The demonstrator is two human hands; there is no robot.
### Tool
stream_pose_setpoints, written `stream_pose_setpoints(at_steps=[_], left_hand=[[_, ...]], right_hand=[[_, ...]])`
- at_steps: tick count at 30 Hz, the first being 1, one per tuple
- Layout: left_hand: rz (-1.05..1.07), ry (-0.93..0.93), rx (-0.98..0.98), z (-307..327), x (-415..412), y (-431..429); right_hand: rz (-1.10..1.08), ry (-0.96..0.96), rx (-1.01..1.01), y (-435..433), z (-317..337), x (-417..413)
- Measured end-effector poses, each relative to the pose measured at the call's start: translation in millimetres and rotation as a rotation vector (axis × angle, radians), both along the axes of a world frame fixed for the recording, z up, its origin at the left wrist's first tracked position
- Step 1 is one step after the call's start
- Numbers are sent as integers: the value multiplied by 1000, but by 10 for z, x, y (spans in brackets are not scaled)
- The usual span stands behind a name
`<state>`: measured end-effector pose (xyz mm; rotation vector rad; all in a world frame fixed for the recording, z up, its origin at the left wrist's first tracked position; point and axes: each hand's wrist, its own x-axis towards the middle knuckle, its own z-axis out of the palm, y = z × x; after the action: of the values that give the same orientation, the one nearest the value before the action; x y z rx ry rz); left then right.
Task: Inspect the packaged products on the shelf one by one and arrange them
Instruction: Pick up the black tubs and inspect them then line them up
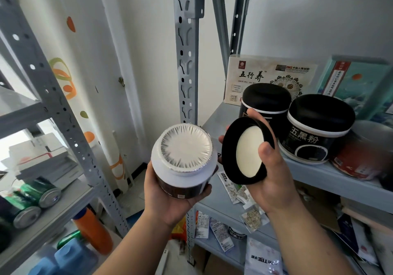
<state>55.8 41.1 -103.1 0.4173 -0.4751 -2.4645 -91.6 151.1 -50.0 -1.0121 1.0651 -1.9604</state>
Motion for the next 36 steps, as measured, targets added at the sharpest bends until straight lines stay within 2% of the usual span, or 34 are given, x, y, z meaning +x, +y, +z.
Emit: stream_pose_setpoints(at_steps=[4,8,13,19,24,27,36], left_hand=[[12,-28,-26,22,7,-17],[106,-155,-132,-6,14,-117],[158,-158,-110,-55,32,-163],[124,-105,-259,11,78,-181],[177,-104,-433,128,70,-190],[186,-124,-472,155,49,-160],[176,-203,-633,165,98,-142]], right_hand=[[0,-24,1,-19,-17,2],[-24,-52,-18,-32,-20,16],[-34,-38,-5,-20,-48,-1],[-88,136,36,16,-70,3],[-140,353,82,26,-63,68],[-174,511,112,21,-65,110],[-239,684,137,-20,-111,131]])
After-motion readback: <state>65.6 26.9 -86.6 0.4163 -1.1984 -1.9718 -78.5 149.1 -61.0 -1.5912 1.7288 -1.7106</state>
